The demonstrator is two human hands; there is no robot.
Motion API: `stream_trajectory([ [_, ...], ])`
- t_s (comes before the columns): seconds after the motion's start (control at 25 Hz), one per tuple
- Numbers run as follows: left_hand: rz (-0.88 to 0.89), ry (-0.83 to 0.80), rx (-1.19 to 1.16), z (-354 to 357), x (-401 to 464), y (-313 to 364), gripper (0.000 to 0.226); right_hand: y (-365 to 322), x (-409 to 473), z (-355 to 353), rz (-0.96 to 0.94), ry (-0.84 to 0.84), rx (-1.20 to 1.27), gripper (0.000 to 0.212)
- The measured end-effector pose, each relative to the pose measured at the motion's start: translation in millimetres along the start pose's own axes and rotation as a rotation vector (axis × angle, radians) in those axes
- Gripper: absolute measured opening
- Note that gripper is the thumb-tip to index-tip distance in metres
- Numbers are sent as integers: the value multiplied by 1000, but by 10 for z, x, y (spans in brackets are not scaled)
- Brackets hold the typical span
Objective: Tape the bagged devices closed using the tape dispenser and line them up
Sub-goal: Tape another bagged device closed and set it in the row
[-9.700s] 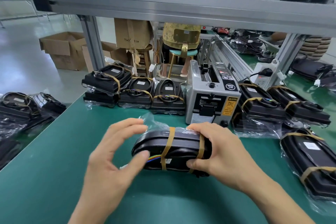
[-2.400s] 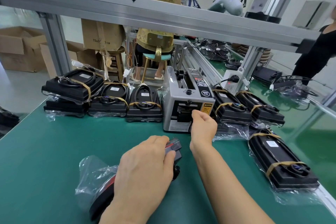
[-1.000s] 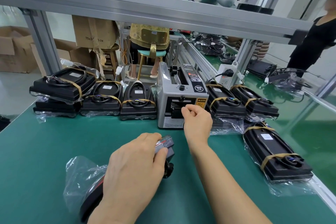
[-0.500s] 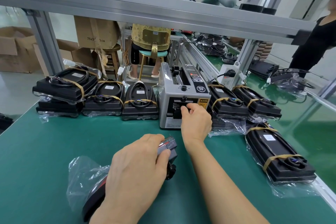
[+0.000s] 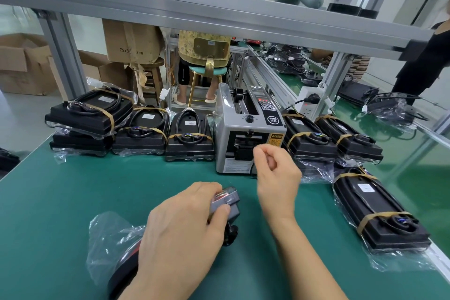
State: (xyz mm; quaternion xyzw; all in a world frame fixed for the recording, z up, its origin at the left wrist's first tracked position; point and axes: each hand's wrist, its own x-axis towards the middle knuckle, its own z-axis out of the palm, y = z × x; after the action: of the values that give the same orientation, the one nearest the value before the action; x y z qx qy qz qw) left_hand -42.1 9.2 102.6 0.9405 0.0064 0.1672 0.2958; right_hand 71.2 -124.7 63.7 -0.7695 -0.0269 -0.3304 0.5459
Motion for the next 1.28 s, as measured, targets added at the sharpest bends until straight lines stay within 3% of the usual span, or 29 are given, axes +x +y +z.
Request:
stream_trajectory([
  [0.12, 1, 20, -216, -9, 40, -13, 34, -149, -208, -350, -247, -9, -19, 12],
  [0.32, -54, -25, -568, -63, 150, -10, 17, -365, -391, -467, -683, -84, -196, 11],
  [0.44, -85, -36, -832, -146, 138, -1, 12, -432, -433, -442, -760, -79, -236, 10],
  [0.52, -104, -57, -942, -187, 126, -8, 23, -459, -437, -442, -777, -54, -247, 10],
  [0.72, -168, -42, -928, -198, 130, 9, 12, -513, -458, -445, -804, -53, -233, 10],
  [0.88, -193, -9, -892, -195, 127, 23, 8, -547, -462, -482, -698, -175, -151, 9],
  [1.08, -161, -4, -803, -167, 112, -12, 7, -674, -346, -580, -157, -439, 160, 20],
  [1.24, -85, -20, -717, -145, 111, -20, 7, -729, -275, -571, -99, -591, 82, 1],
  [1.28, -80, -22, -705, -146, 108, -14, 6, -730, -269, -582, -86, -626, 84, 8],
])
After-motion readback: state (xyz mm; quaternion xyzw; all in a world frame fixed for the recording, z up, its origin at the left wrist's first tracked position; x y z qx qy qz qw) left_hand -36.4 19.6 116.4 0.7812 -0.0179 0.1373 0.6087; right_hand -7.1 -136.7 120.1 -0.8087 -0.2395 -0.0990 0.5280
